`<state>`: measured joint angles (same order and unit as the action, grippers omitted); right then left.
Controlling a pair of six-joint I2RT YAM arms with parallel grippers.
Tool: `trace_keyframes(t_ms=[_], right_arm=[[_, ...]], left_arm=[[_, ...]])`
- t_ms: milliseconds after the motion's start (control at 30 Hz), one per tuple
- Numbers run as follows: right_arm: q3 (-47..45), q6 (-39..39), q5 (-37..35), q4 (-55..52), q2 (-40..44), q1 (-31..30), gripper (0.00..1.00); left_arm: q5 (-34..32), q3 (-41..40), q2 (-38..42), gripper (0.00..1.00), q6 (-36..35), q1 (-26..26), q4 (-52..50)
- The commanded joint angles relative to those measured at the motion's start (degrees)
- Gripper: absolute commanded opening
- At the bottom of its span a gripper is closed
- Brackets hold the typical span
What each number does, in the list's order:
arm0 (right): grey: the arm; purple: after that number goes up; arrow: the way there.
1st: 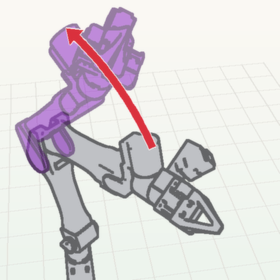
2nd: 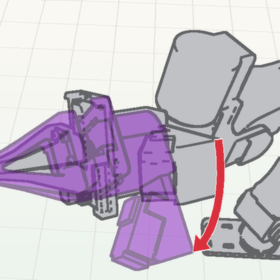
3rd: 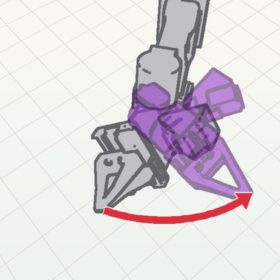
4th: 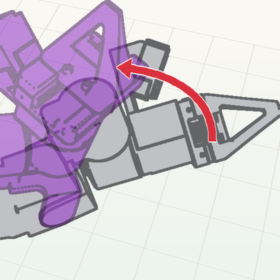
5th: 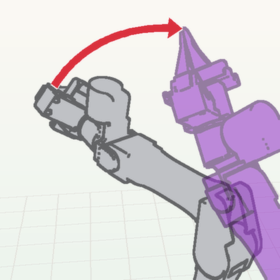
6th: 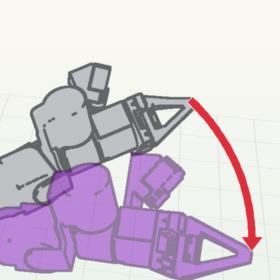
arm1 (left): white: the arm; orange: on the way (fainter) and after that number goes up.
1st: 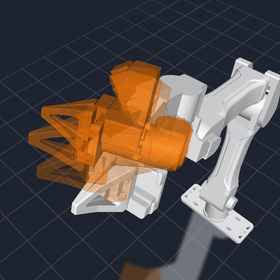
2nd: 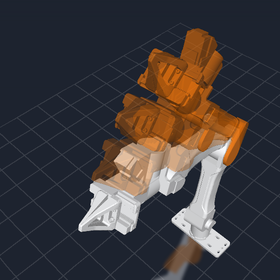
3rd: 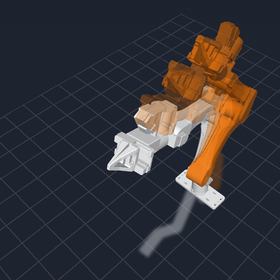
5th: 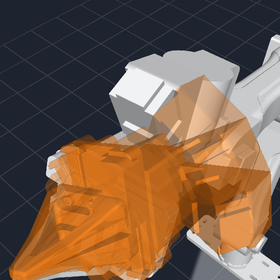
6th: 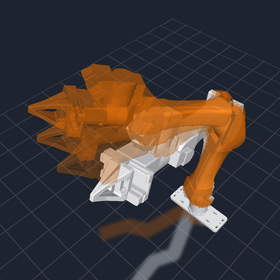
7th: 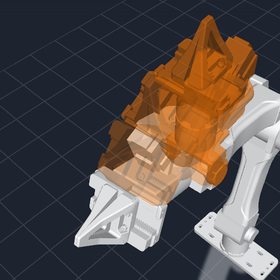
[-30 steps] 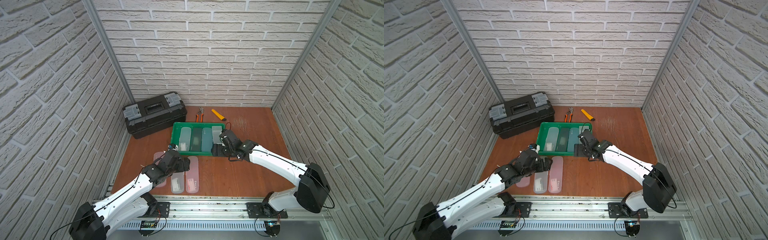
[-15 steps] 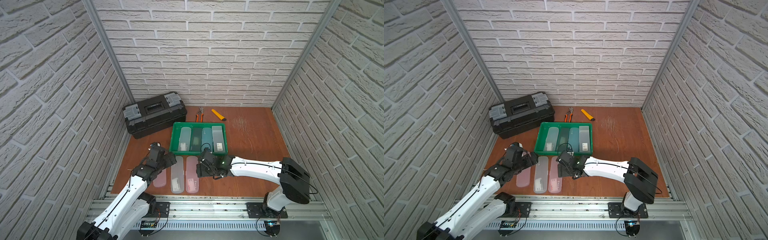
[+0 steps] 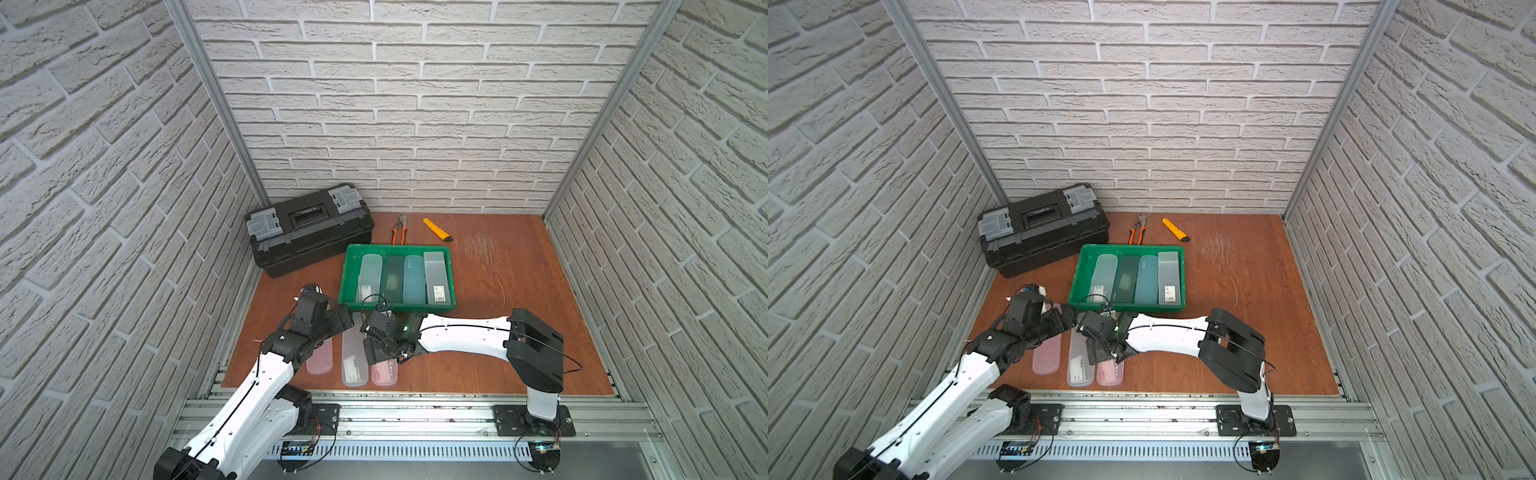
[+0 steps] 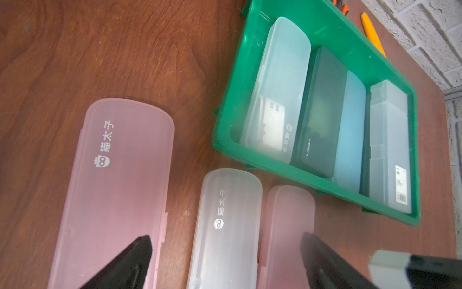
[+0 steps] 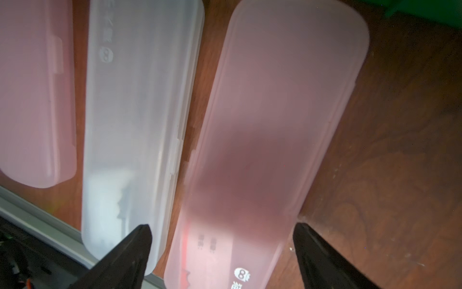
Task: Put the pencil case into the storage box
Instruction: Pick up the pencil case from the center of the board.
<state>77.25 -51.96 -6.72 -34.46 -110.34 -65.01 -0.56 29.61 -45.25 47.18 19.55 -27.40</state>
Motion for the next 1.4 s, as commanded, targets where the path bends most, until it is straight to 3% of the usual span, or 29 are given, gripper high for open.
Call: trace_keyframes(t_ms=[0,433,800,1033,1367], right_arm=[[1.4,0.9,-2.4,-4.0,-1.5,-0.5,0.93],[-1.4,0.9,-4.3,-7.0,-3.4,0.1,0.94],[-15.3,3.0,-8.1,-5.8,11.7,3.0,0.96],[-21.6,7.9,-0.3,3.5,15.5,2.5,1.0],[-22.6,12.8,-1.4,2.9,13.4,1.4,1.0]], left_arm=[[0.4,0.7,0.3,0.98,-0.5,-0.3,1.5],[3.5,0.1,-0.8,0.98,-0.2,0.4,6.6],[-0.7,2.5,-4.7,0.98,-0.1,6.0,7.5],[-2.7,4.0,-6.9,0.98,-0.2,8.2,7.5],[-5.0,3.8,-3.6,0.98,0.3,9.6,3.5]])
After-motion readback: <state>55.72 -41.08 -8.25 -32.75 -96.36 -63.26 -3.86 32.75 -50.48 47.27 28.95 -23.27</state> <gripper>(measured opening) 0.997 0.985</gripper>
